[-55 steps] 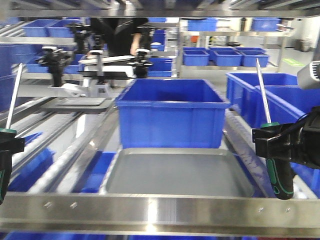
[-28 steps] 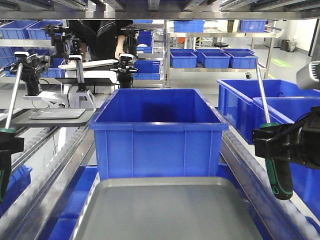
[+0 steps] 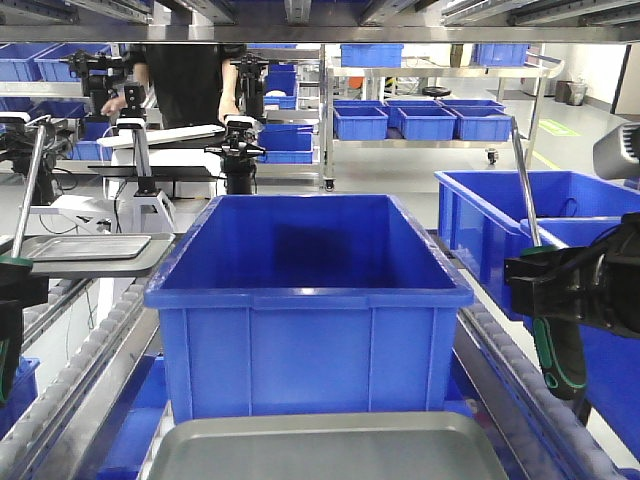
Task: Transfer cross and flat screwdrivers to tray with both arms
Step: 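Carry both screwdrivers while driving to the conveyor station with the tray, then lower both held screwdrivers toward the grey metal tray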
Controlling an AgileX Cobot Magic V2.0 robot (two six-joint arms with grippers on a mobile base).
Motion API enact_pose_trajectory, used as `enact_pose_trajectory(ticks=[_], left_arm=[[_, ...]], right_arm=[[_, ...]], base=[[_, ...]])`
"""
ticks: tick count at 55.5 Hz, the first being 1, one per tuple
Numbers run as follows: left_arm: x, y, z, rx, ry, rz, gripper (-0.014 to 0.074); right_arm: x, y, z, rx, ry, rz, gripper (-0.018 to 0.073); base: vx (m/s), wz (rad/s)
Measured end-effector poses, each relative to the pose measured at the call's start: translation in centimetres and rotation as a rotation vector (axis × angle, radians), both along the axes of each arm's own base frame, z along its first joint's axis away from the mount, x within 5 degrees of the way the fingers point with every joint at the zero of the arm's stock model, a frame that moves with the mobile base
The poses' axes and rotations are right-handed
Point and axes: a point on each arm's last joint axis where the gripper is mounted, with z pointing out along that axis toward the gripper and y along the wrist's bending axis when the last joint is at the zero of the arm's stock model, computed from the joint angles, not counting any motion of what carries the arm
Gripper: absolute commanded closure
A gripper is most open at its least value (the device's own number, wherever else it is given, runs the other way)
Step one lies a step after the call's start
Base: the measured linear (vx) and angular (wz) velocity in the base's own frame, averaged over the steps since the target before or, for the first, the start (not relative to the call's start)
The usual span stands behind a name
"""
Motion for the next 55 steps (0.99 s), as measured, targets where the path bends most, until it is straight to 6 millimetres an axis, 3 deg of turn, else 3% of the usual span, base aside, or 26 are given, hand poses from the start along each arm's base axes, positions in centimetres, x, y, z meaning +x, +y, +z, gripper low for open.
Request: enact_pose_trajectory(ticks=[55], left_arm=[[0.04, -0.12, 0.2, -0.038, -0.01, 0.002, 0.0596]], right_arm=[[-0.03, 0.12, 0.02, 0.026, 0.007, 0.004, 0.0567]], base=[[0.02, 0.0]])
